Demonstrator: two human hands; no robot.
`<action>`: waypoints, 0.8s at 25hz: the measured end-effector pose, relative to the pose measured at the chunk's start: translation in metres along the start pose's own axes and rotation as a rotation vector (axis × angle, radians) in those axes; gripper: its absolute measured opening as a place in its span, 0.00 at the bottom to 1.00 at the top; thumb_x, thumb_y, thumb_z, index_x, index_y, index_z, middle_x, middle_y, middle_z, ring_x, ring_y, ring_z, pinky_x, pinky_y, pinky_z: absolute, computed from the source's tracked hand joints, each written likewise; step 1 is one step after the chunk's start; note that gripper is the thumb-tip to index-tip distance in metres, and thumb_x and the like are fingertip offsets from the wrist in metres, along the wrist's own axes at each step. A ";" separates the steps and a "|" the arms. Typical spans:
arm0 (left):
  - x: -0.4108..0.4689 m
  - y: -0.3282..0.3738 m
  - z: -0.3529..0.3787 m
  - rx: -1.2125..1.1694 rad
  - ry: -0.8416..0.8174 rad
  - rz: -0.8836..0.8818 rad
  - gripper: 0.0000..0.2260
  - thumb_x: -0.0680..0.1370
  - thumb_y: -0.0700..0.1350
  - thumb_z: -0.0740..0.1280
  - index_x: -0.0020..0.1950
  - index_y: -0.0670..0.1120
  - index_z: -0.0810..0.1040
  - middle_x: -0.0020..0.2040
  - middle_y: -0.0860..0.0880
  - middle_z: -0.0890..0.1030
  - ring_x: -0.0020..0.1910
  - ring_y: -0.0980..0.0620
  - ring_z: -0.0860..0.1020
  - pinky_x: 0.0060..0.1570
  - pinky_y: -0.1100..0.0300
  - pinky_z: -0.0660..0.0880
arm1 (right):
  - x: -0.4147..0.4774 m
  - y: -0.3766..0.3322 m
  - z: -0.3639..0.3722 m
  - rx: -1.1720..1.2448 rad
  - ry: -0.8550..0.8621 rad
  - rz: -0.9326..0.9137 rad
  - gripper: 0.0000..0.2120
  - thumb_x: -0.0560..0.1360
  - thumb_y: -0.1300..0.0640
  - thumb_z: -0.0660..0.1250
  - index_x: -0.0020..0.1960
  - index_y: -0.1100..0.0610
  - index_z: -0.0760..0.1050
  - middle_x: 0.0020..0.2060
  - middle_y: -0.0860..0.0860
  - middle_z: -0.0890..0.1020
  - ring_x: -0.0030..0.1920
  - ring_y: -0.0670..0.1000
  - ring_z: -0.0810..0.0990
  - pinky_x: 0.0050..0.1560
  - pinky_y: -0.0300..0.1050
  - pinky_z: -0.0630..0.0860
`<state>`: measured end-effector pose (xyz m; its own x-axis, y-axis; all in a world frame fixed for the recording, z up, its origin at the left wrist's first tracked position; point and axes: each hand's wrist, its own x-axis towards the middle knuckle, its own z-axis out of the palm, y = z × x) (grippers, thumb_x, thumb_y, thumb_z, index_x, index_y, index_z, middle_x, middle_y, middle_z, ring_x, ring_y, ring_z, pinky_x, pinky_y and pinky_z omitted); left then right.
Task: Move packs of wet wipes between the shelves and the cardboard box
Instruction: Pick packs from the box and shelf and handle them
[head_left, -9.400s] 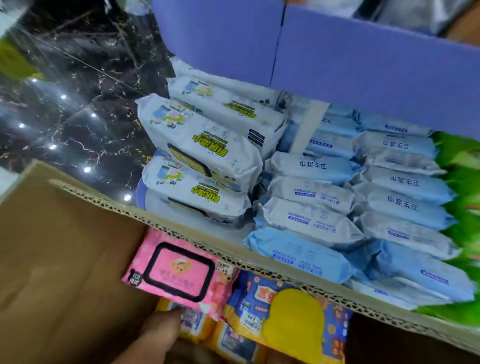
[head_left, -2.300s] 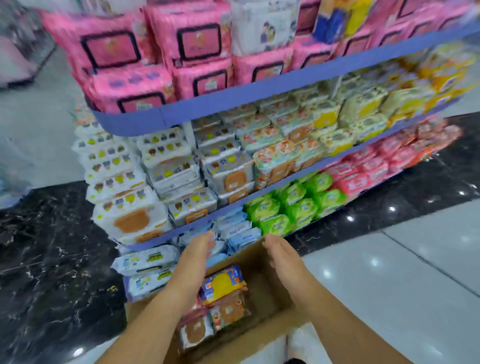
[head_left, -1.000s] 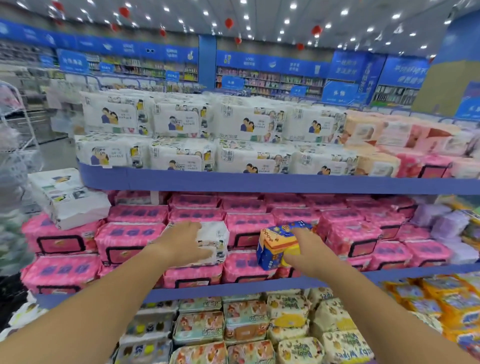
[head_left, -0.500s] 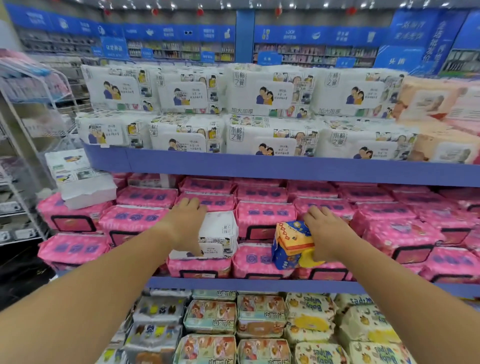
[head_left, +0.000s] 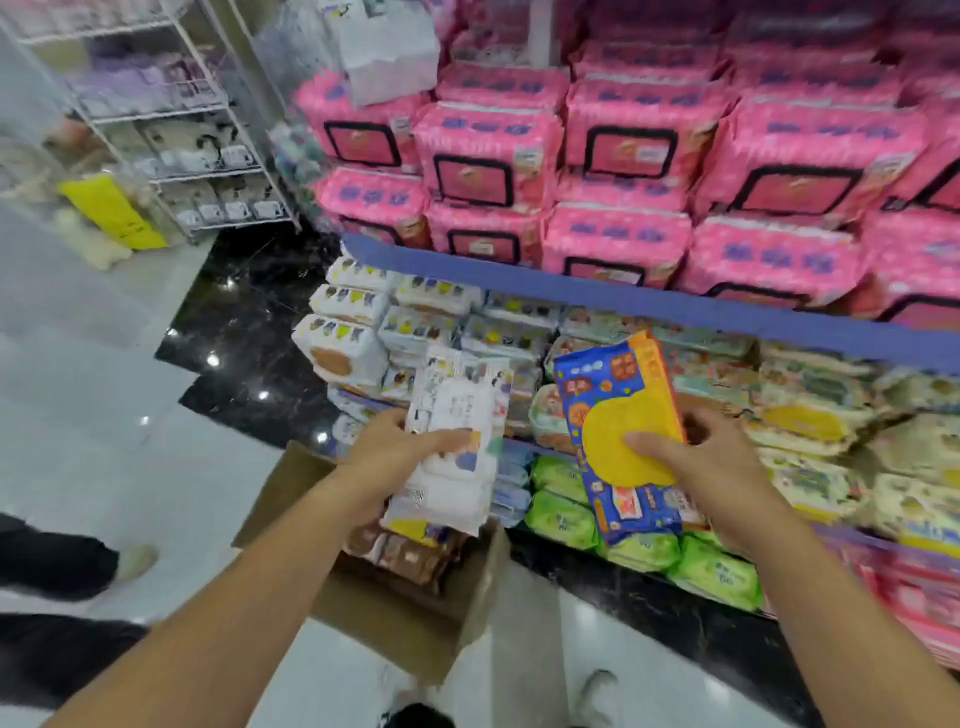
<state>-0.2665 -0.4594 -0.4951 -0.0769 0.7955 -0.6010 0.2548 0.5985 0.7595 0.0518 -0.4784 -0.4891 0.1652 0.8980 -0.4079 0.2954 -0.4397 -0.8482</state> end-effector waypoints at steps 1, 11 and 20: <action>0.009 -0.026 -0.021 0.002 0.016 -0.073 0.35 0.57 0.56 0.85 0.62 0.51 0.81 0.52 0.50 0.88 0.51 0.46 0.86 0.57 0.41 0.81 | 0.001 0.009 0.032 -0.054 -0.038 0.023 0.28 0.60 0.45 0.83 0.54 0.55 0.80 0.43 0.48 0.84 0.41 0.48 0.83 0.45 0.37 0.80; 0.146 -0.265 -0.213 -0.019 -0.005 -0.553 0.20 0.65 0.50 0.83 0.52 0.43 0.87 0.43 0.46 0.88 0.41 0.45 0.87 0.38 0.56 0.81 | 0.035 0.120 0.364 -0.419 -0.364 0.375 0.31 0.56 0.40 0.81 0.52 0.48 0.72 0.49 0.47 0.79 0.46 0.47 0.80 0.49 0.47 0.78; 0.314 -0.472 -0.186 -0.468 0.161 -0.882 0.23 0.70 0.57 0.79 0.58 0.46 0.81 0.48 0.42 0.88 0.51 0.40 0.86 0.59 0.38 0.79 | 0.132 0.334 0.504 -0.344 -0.502 0.600 0.33 0.62 0.50 0.84 0.62 0.47 0.73 0.49 0.42 0.82 0.42 0.41 0.85 0.42 0.35 0.79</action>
<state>-0.5903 -0.4752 -0.9961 -0.1935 0.0343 -0.9805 -0.3565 0.9286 0.1028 -0.3026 -0.4970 -0.9963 -0.0279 0.3781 -0.9253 0.5737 -0.7520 -0.3246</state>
